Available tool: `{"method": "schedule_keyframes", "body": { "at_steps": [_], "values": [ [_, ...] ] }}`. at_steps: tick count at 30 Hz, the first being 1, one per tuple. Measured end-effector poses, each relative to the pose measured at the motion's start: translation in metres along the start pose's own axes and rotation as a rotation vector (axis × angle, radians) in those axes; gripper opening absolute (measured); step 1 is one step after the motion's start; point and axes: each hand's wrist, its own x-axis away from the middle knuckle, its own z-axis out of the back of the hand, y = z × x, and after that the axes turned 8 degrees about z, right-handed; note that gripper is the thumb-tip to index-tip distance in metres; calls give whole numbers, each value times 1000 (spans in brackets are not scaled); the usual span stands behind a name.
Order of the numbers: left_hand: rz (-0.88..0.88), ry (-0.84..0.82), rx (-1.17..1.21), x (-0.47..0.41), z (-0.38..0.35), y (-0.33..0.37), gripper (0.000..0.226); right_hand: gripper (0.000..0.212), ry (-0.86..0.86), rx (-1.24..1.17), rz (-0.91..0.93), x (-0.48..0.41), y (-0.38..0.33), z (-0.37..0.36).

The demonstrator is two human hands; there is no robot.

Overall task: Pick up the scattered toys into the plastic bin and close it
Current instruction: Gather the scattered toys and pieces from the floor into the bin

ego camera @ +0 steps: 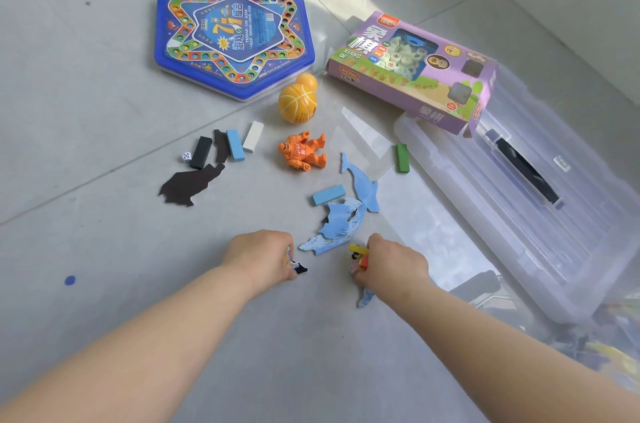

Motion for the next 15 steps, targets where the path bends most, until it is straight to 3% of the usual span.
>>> {"method": "schedule_keyframes", "body": {
  "at_steps": [5,7,10,15],
  "values": [
    [-29,21,46,7,-4,-11,18,23,47,1,14,6,-2,-6],
    [-18,24,152,14,0,-21,13,25,55,-5,18,10,-4,-7],
    [39,-8,371,20,6,-40,33,28,57,-13,18,13,-7,-4],
    [87,-36,640,30,16,-70,28,24,18,-53,-56,15,-7,3]
  ]
}}
